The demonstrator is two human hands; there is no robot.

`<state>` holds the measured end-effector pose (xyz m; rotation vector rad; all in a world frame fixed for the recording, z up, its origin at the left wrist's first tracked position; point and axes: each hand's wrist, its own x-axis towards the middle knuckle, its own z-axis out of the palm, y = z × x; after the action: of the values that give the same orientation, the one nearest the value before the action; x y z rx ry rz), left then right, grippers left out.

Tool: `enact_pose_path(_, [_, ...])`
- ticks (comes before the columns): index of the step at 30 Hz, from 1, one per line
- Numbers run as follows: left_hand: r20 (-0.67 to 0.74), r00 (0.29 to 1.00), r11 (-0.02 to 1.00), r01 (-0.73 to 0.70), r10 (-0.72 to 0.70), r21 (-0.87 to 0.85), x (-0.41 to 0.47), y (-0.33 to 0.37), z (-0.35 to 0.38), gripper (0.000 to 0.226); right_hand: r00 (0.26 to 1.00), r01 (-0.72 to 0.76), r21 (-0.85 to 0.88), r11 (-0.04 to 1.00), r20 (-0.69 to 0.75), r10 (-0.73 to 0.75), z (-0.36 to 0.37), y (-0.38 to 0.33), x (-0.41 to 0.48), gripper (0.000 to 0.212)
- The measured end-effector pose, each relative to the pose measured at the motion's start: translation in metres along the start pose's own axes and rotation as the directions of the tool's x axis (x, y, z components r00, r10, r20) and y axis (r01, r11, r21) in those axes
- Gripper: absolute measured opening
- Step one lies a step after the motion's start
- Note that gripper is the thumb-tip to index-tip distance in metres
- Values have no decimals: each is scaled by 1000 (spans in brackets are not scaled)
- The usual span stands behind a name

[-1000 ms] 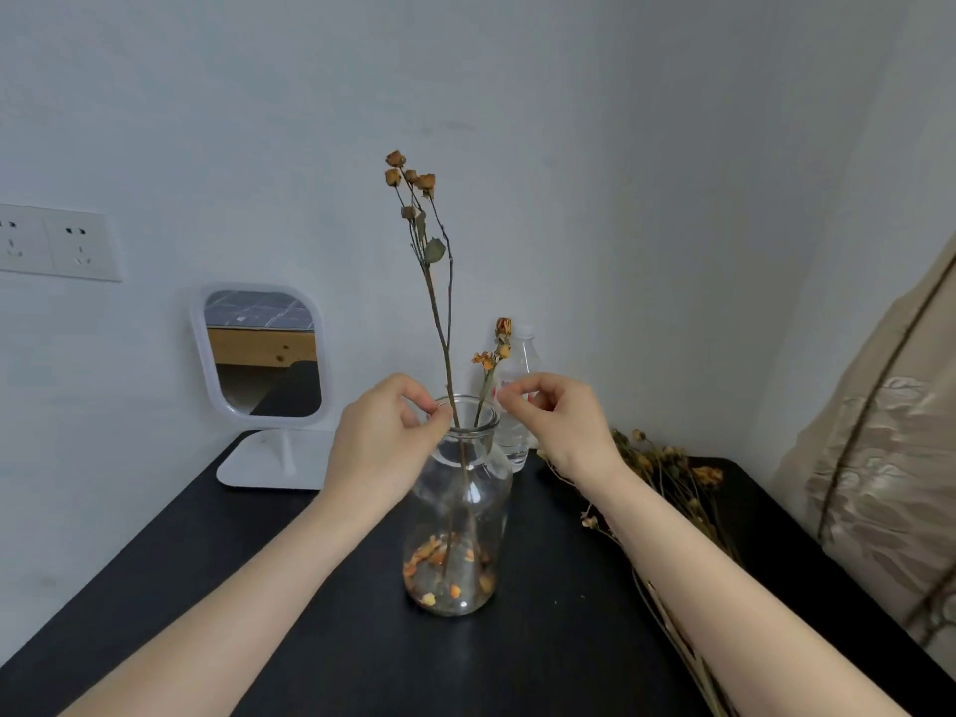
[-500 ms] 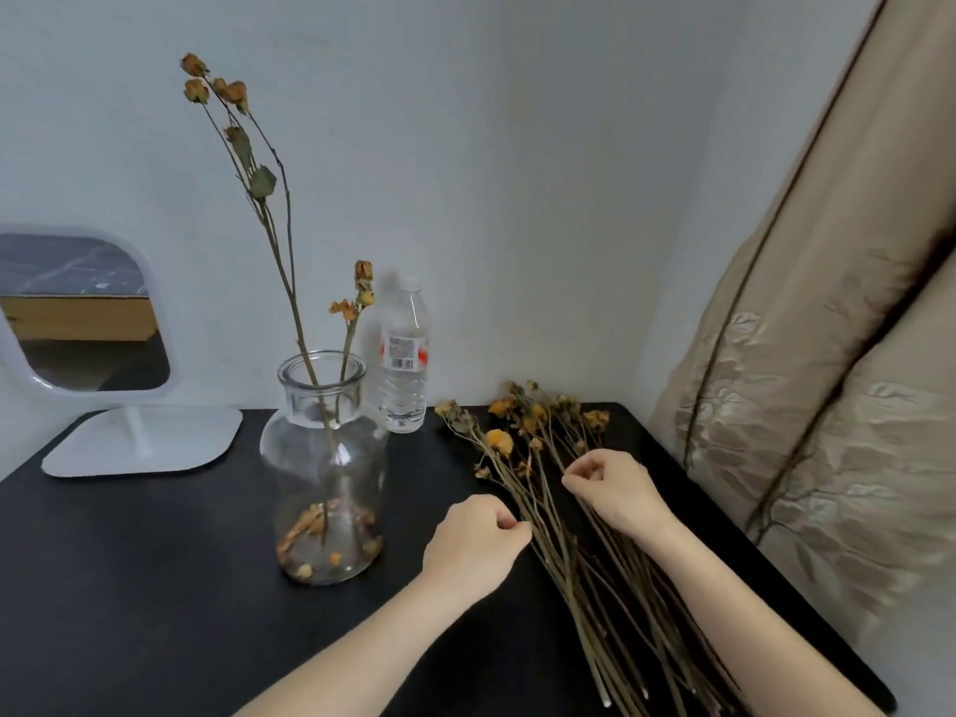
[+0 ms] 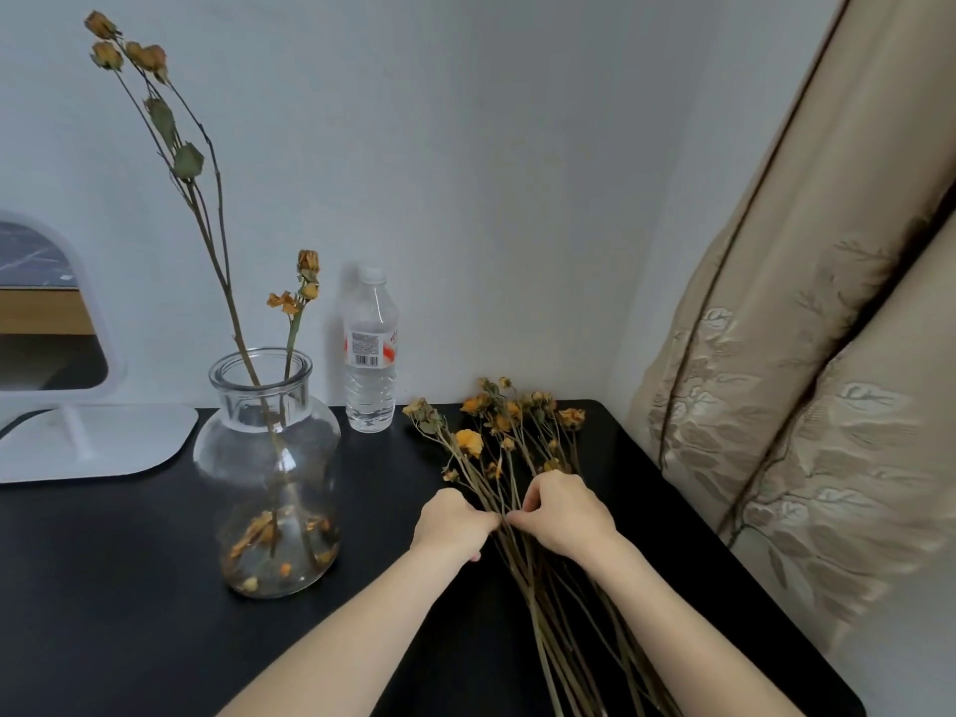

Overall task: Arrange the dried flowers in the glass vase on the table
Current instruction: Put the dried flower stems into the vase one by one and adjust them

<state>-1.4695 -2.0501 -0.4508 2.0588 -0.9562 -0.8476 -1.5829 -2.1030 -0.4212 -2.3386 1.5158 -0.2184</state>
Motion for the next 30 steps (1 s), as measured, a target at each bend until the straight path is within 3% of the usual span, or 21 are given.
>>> enact_pose_path(11, [-60,996,991,-77,71,-108,-1,4,-14,46,997,-70,-39,997,-39,68,3,3,5,8])
enact_pose_path(15, [-65,993,981,-112,103,-157,-6,8,-26,29,999,13,-20,1000,-51,-14,6,-1,6,13])
enact_pose_path(20, [-105,979,964,-193,176,-181,-14,15,-39,29,1000,7,-62,998,9,-7,9,-12,7,21])
enact_pose_path(30, [-108,950,951,-302,294,-65,-19,20,-59,33,995,-56,141,988,93,43,7,-14,14,22])
